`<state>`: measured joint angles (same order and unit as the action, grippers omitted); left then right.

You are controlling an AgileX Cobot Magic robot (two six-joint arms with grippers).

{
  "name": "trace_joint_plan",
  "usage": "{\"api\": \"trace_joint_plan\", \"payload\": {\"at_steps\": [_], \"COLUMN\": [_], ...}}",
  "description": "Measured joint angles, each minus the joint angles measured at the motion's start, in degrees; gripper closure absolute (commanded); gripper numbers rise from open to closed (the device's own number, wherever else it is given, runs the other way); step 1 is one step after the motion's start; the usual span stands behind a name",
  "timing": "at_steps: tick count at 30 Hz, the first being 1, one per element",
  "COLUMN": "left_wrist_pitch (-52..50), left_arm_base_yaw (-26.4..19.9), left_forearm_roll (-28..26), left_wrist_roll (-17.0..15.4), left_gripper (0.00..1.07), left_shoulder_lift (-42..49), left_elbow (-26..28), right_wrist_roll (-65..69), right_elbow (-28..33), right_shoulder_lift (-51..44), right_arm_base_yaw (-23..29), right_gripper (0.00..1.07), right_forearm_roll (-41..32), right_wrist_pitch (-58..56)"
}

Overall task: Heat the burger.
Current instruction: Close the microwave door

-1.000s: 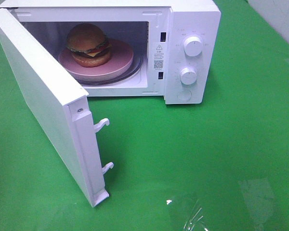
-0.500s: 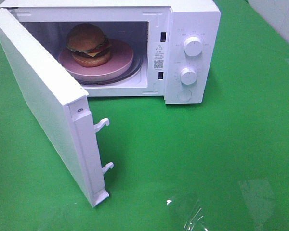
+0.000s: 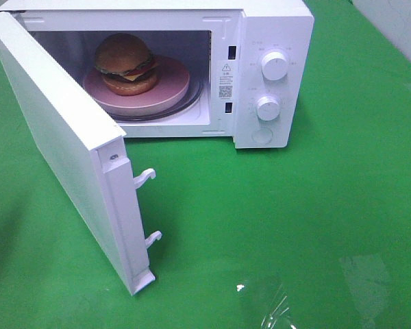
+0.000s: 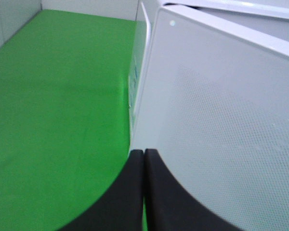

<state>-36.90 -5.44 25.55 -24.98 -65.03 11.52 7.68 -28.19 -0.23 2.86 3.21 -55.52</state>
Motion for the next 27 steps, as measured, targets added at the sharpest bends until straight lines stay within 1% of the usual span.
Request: {"api": "trace_joint_plan", "payload": {"at_steps": [2, 7, 8, 9, 10, 11, 12, 13, 14, 15, 16, 17, 18, 19, 20, 21, 23, 26, 27], "left_wrist_pitch": [-3.44, -4.53, -4.87, -5.33, -5.33, -5.33, -5.33, -5.33, -5.33, -6.07, -8.02, -8.02, -9.63, -9.63, -10.77, -10.77, -12.89, -13.92, -14.32], "left_arm_base_yaw": [0.23, 2.41, 4.70, 7.45, 7.45, 10.14, 10.14, 11.17, 11.17, 13.81, 16.10, 16.10, 18.22, 18.22, 20.28, 20.28, 22.63, 23.95, 25.61], "left_forearm_roll": [2.98, 3.44, 3.32, 1.78, 1.78, -1.78, -1.78, -3.90, -3.90, -7.79, -10.54, -10.54, -13.29, -13.29, -15.87, -15.87, -19.08, -19.88, -20.28], "left_wrist_roll": [-2.64, -2.75, -1.55, 0.34, 0.34, 2.35, 2.35, 3.04, 3.04, 5.10, 6.82, 6.82, 8.31, 8.31, 9.11, 9.11, 10.08, 10.26, 10.37], "left_gripper": [1.07, 1.07, 1.07, 1.07, 1.07, 1.07, 1.07, 1.07, 1.07, 1.07, 1.07, 1.07, 1.07, 1.07, 1.07, 1.07, 1.07, 1.07, 1.07], "left_shoulder_lift": [-4.13, -6.42, -7.79, -9.51, -9.51, -11.12, -11.12, -11.97, -11.97, -13.64, -15.07, -15.07, -16.50, -16.50, -18.16, -18.16, -20.68, -22.29, -23.78], "left_elbow": [0.06, 0.69, 1.26, 1.55, 1.55, 1.66, 1.66, 1.66, 1.66, 1.72, 1.72, 1.72, 1.72, 1.72, 1.78, 1.78, 1.78, 2.06, 2.75], "right_wrist_roll": [0.00, 0.00, 0.00, 0.00, 0.00, 0.00, 0.00, 0.00, 0.00, 0.00, 0.00, 0.00, 0.00, 0.00, 0.00, 0.00, 0.00, 0.00, 0.00], "right_elbow": [0.00, 0.00, 0.00, 0.00, 0.00, 0.00, 0.00, 0.00, 0.00, 0.00, 0.00, 0.00, 0.00, 0.00, 0.00, 0.00, 0.00, 0.00, 0.00], "right_shoulder_lift": [0.00, 0.00, 0.00, 0.00, 0.00, 0.00, 0.00, 0.00, 0.00, 0.00, 0.00, 0.00, 0.00, 0.00, 0.00, 0.00, 0.00, 0.00, 0.00], "right_arm_base_yaw": [0.00, 0.00, 0.00, 0.00, 0.00, 0.00, 0.00, 0.00, 0.00, 0.00, 0.00, 0.00, 0.00, 0.00, 0.00, 0.00, 0.00, 0.00, 0.00], "right_gripper": [0.31, 0.31, 0.31, 0.31, 0.31, 0.31, 0.31, 0.31, 0.31, 0.31, 0.31, 0.31, 0.31, 0.31, 0.31, 0.31, 0.31, 0.31, 0.31], "right_forearm_roll": [0.00, 0.00, 0.00, 0.00, 0.00, 0.00, 0.00, 0.00, 0.00, 0.00, 0.00, 0.00, 0.00, 0.00, 0.00, 0.00, 0.00, 0.00, 0.00], "right_wrist_pitch": [0.00, 0.00, 0.00, 0.00, 0.00, 0.00, 0.00, 0.00, 0.00, 0.00, 0.00, 0.00, 0.00, 0.00, 0.00, 0.00, 0.00, 0.00, 0.00]}}
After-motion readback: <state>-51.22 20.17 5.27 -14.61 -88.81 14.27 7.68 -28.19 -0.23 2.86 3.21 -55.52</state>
